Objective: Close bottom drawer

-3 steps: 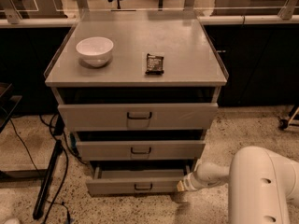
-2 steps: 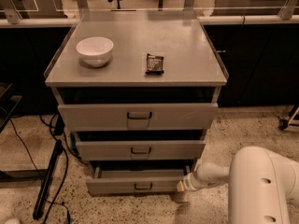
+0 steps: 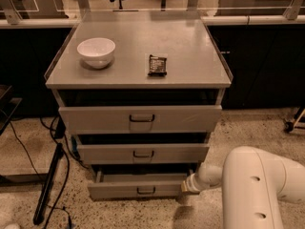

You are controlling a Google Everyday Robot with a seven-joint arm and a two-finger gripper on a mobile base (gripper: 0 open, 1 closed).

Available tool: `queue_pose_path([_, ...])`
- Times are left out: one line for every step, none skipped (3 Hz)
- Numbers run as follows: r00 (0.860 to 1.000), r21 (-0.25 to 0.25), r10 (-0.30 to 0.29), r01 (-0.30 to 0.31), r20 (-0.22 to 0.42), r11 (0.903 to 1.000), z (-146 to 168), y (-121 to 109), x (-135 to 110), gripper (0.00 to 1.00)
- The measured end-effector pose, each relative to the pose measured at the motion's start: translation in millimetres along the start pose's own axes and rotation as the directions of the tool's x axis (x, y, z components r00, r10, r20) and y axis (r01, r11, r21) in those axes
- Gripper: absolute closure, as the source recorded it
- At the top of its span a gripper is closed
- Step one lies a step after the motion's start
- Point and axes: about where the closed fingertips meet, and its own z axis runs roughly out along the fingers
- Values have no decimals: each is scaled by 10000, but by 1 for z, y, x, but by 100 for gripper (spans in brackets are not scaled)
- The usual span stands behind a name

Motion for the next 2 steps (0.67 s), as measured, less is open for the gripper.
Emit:
queue_pose_path([9992,301,101,-113,378,9995,3,-7,-15,100])
queue_pose_path([9979,444,196,-224,622,9988,5,-12,-21,100])
